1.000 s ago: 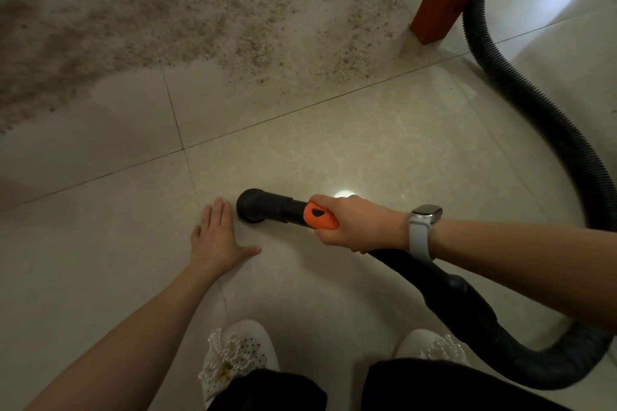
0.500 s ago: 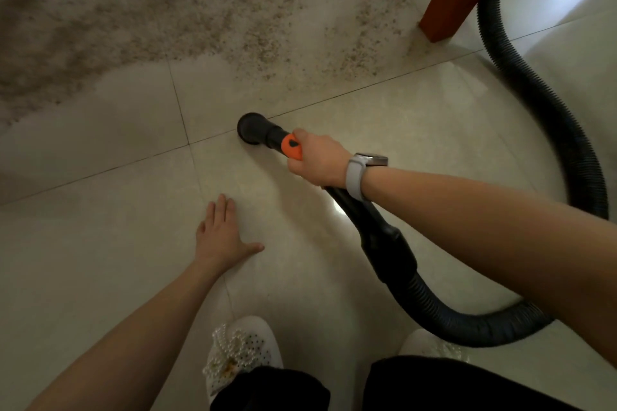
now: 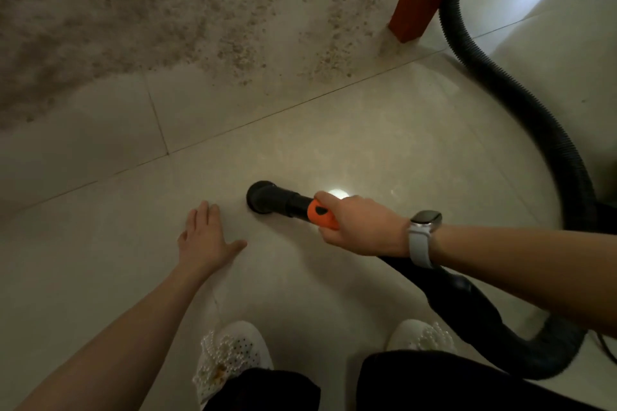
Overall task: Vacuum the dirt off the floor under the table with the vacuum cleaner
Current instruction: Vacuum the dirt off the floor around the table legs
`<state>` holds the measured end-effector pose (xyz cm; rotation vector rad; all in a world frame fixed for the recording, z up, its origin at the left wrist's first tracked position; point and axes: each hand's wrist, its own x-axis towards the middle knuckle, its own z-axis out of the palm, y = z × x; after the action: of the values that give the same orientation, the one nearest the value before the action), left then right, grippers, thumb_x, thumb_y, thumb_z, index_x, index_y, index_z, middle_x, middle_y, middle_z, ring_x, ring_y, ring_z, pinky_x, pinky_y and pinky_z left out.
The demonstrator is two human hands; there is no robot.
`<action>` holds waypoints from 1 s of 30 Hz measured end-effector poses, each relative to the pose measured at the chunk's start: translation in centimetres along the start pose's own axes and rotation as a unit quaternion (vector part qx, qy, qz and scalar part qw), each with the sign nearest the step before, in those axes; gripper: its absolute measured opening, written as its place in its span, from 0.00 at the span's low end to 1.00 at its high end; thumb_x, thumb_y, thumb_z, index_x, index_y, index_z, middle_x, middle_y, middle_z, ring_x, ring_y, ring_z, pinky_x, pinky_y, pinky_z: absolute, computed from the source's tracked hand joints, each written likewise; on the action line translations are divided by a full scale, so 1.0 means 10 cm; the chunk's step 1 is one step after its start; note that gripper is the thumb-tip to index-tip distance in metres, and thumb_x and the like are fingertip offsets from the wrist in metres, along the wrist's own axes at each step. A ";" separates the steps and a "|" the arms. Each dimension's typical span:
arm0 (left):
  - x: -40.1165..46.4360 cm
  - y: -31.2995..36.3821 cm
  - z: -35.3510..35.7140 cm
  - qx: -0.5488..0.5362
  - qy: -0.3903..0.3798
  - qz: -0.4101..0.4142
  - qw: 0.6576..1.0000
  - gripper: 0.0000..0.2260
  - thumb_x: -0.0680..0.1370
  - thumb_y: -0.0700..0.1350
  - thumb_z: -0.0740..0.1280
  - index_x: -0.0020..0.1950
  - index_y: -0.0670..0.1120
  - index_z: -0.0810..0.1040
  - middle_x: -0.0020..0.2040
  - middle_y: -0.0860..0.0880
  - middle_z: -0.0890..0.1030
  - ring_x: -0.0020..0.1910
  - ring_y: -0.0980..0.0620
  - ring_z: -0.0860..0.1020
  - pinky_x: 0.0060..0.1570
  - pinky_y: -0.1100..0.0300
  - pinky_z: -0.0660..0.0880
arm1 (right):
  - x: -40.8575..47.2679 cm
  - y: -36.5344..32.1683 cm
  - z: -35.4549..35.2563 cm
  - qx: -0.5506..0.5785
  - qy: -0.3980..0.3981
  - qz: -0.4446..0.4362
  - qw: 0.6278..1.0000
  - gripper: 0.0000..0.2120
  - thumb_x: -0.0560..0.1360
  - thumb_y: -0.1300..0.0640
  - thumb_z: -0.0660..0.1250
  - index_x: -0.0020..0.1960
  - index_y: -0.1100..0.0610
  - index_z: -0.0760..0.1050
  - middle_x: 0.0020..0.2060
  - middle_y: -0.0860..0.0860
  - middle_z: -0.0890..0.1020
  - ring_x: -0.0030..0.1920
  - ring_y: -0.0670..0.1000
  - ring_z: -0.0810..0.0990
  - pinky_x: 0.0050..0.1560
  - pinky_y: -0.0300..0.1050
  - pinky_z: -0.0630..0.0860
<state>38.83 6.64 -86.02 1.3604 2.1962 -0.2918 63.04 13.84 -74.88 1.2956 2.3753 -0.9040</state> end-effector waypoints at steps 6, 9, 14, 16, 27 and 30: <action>0.00 0.18 0.02 0.018 -0.007 0.046 0.999 0.43 0.74 0.60 0.67 0.78 0.45 0.47 0.79 0.45 0.45 0.77 0.43 0.46 0.72 0.46 0.56 | -0.02 0.30 -0.27 0.023 0.052 0.085 0.995 0.18 0.77 0.53 0.62 0.65 0.56 0.65 0.46 0.57 0.78 0.40 0.58 0.74 0.39 0.45 0.68; 0.00 0.26 0.03 0.026 -0.014 0.068 0.997 0.43 0.74 0.60 0.67 0.78 0.46 0.46 0.79 0.46 0.43 0.77 0.43 0.45 0.72 0.47 0.55 | -0.04 0.40 -0.37 0.036 0.065 0.112 0.991 0.18 0.77 0.54 0.62 0.65 0.56 0.66 0.42 0.54 0.75 0.37 0.54 0.74 0.39 0.48 0.73; 0.02 0.22 0.05 0.045 -0.039 0.074 0.995 0.43 0.74 0.61 0.67 0.78 0.46 0.45 0.79 0.46 0.43 0.77 0.43 0.44 0.73 0.48 0.54 | -0.04 0.39 -0.42 0.066 0.042 0.089 0.993 0.17 0.77 0.55 0.62 0.64 0.57 0.67 0.41 0.53 0.75 0.29 0.47 0.70 0.35 0.44 0.71; 0.02 0.21 0.06 0.047 -0.039 0.074 0.995 0.42 0.74 0.61 0.66 0.78 0.47 0.46 0.79 0.46 0.43 0.77 0.43 0.44 0.73 0.47 0.55 | -0.07 0.33 -0.35 0.063 0.018 0.069 0.995 0.16 0.77 0.55 0.63 0.63 0.57 0.67 0.41 0.53 0.75 0.29 0.48 0.70 0.36 0.44 0.70; 0.07 0.72 0.07 0.047 -0.020 0.111 0.993 0.36 0.78 0.60 0.59 0.78 0.47 0.47 0.79 0.46 0.44 0.77 0.43 0.44 0.72 0.41 0.51 | -0.49 0.55 -0.11 0.060 0.006 0.106 0.992 0.16 0.77 0.52 0.62 0.64 0.54 0.66 0.40 0.51 0.73 0.35 0.52 0.71 0.33 0.43 0.67; 0.11 0.97 0.10 0.060 -0.028 0.134 0.989 0.37 0.77 0.61 0.61 0.78 0.47 0.46 0.78 0.45 0.43 0.77 0.42 0.43 0.72 0.42 0.51 | -0.60 0.76 -0.16 0.080 0.034 0.160 0.983 0.18 0.77 0.51 0.62 0.65 0.53 0.65 0.44 0.53 0.77 0.39 0.54 0.75 0.38 0.46 0.71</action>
<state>47.29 11.57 -86.52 1.6702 1.9476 -0.3608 72.72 13.99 -73.50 1.7341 2.0876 -0.9776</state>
